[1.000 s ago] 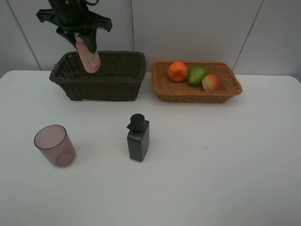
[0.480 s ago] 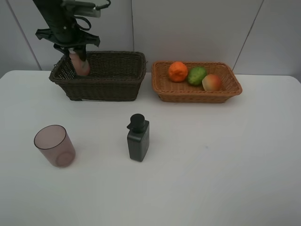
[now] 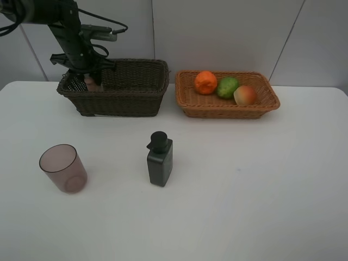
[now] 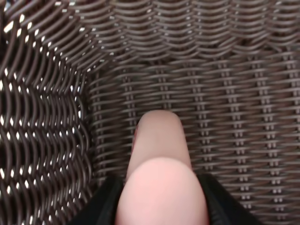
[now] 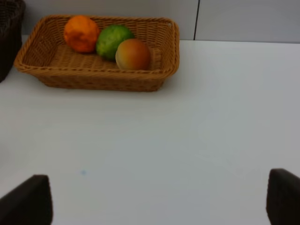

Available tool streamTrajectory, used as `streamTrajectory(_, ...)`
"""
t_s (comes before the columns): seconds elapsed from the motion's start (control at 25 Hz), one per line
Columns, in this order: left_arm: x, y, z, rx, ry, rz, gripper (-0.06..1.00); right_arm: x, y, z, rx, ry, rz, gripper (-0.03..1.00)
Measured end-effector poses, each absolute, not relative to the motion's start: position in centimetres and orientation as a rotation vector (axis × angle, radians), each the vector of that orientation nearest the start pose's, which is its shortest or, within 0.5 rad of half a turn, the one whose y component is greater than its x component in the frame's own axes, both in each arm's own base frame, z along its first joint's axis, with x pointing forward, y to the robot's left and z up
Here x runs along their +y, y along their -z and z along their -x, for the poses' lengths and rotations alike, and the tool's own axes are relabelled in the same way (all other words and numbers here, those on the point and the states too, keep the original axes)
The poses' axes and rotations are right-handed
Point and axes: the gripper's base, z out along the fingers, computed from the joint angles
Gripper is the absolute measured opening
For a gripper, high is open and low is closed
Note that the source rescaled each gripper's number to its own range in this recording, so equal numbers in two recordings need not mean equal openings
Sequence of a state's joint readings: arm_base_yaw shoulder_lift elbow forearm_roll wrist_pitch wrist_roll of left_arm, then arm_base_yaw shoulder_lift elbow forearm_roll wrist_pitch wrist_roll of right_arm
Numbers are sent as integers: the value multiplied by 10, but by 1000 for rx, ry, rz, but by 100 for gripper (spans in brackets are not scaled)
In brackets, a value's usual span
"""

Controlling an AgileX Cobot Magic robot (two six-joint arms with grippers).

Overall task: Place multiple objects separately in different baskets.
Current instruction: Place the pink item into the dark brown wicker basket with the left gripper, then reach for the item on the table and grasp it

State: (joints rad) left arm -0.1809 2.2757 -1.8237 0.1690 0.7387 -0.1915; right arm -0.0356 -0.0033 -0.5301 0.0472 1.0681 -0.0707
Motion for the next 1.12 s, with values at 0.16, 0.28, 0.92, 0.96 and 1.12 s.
streamTrajectory(0.16,-80,-164,-490,2652,-58,-108,0,4,-285,9,2017,11,39,100)
streamTrajectory(0.28,-80,-164,-490,2649,-57,-109,22,4,-285,9,2017,11,39,100)
streamTrajectory(0.92,-118,-238,-458,2606,-38,-291,100,4,-285,9,2017,11,39,100)
streamTrajectory(0.96,-125,-240,-453,2625,-31,-317,100,4,-285,9,2017,11,39,100)
streamTrajectory(1.12,-164,-240,-430,2707,-11,-450,100,4,-285,9,2017,11,39,100)
